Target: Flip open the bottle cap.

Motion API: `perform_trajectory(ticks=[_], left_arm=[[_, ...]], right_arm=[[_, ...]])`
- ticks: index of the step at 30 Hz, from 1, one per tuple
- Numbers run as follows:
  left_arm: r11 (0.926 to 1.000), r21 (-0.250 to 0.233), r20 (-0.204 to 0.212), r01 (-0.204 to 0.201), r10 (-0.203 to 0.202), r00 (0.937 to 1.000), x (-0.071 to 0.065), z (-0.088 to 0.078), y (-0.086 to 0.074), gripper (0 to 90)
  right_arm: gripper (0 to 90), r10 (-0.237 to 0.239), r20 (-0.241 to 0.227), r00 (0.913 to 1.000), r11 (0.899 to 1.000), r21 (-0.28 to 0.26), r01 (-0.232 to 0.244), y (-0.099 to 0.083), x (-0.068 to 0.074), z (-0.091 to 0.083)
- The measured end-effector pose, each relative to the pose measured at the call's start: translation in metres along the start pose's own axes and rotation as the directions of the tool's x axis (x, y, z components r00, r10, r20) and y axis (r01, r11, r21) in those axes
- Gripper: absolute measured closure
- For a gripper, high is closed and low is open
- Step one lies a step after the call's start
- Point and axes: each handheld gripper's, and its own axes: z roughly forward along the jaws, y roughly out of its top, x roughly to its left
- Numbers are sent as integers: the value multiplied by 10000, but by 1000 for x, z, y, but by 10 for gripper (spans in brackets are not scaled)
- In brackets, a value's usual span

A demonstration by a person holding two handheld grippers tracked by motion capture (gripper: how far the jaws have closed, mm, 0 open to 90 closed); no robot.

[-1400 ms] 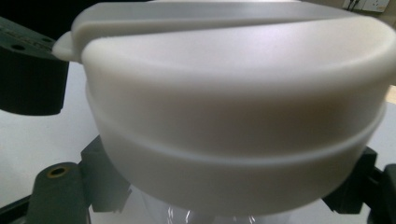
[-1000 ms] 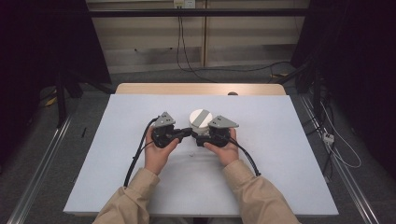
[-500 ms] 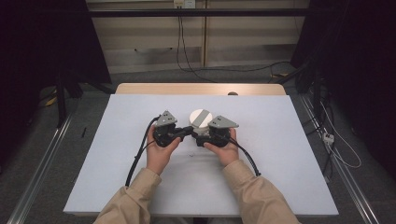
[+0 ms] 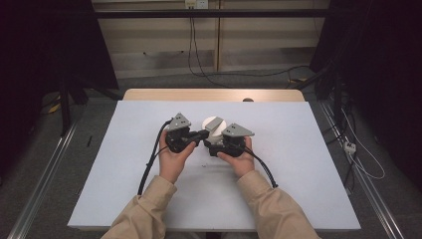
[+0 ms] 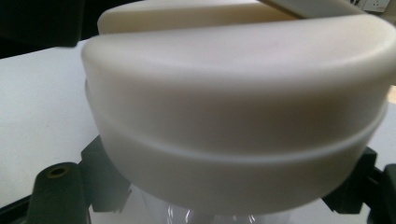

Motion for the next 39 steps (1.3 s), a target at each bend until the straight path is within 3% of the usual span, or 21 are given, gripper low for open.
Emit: perform_trajectory(ticks=[13, 39], left_arm=[[9999, 29, -279, -103, 103, 9996, 3, 0, 11, 900], [9998, 74, -434, -209, 212, 9988, 2, 6, 29, 900]], right_arm=[[187, -4, -10, 10000, 10000, 6, 4, 0, 0, 0], [187, -7, 15, 10000, 10000, 11, 7, 0, 1, 0]])
